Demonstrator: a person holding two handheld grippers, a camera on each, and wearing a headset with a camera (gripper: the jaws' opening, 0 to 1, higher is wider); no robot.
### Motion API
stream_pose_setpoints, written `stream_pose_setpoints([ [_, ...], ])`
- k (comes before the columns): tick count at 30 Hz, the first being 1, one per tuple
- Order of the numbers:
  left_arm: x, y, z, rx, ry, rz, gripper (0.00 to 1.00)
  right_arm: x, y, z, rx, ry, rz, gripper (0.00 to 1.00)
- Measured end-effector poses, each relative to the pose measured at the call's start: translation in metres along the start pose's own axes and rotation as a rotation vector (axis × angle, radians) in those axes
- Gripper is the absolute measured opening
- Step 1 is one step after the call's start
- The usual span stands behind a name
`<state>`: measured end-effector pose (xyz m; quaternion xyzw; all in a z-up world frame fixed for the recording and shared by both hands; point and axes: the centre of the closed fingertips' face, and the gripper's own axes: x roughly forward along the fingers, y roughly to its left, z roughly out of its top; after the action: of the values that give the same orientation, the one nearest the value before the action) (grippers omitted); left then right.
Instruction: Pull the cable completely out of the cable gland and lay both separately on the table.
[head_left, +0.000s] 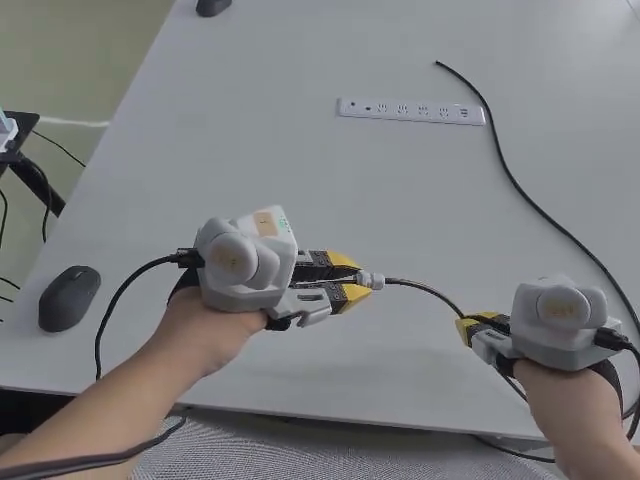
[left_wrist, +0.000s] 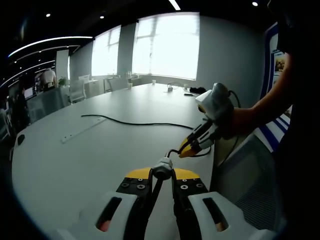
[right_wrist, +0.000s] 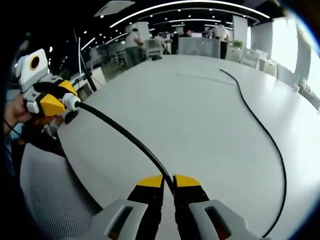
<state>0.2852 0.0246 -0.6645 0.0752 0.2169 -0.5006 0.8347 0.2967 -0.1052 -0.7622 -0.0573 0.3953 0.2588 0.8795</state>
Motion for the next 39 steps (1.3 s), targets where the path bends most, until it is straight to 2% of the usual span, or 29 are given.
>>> stream_pose_setpoints([
  [2,-0.001,0.0,0.0,-0.006,-0.002,0.003,0.15,-0.003,0.004,0.003,-0.03,-0.01,0.013,0.06],
  [4,-0.002,-0.001,0.001,-0.013,-0.001,0.004,0.15,-0.008,0.011,0.009,-0.084,-0.03,0.035,0.14],
  [5,-0.002,-0.001,0.0,-0.011,0.0,0.006,0.15,-0.012,0.018,0.012,-0.136,-0.024,0.063,0.18],
  [6,-0.002,-0.001,0.0,-0.011,0.002,0.006,0.15,-0.014,0.021,0.012,-0.184,-0.006,0.067,0.25],
  [7,-0.003,-0.001,0.0,-0.012,0.002,0.006,0.15,-0.017,0.021,0.017,-0.252,-0.017,0.053,0.26],
  [8,-0.002,-0.001,0.0,-0.014,0.002,0.006,0.15,-0.021,0.026,0.026,-0.324,-0.045,0.058,0.25],
  [10,-0.002,-0.001,-0.001,-0.016,0.004,0.006,0.15,-0.028,0.038,0.033,-0.345,-0.048,0.092,0.25],
  [12,-0.002,-0.002,-0.001,-0.019,0.005,0.006,0.15,-0.032,0.049,0.048,-0.391,-0.092,0.116,0.26],
  [14,-0.002,-0.002,-0.001,-0.02,0.007,0.006,0.15,-0.033,0.056,0.056,-0.433,-0.102,0.122,0.26],
  [16,-0.001,-0.002,0.0,-0.021,0.005,0.006,0.15,-0.035,0.071,0.071,-0.496,-0.147,0.143,0.25],
  [21,0.0,-0.002,0.002,-0.034,0.001,0.005,0.15,-0.029,0.091,0.076,-0.64,-0.143,0.167,0.21],
  [23,0.0,-0.003,0.001,-0.033,0.001,0.001,0.15,-0.026,0.094,0.078,-0.669,-0.148,0.161,0.18],
  [27,0.001,-0.006,0.0,-0.037,0.007,-0.004,0.15,-0.023,0.103,0.083,-0.707,-0.16,0.181,0.16],
  [30,0.002,-0.008,0.0,-0.036,0.007,-0.007,0.15,-0.02,0.105,0.081,-0.75,-0.145,0.183,0.11],
  [39,0.004,-0.011,0.001,-0.033,0.005,-0.011,0.15,-0.022,0.108,0.079,-0.774,-0.157,0.196,0.04],
])
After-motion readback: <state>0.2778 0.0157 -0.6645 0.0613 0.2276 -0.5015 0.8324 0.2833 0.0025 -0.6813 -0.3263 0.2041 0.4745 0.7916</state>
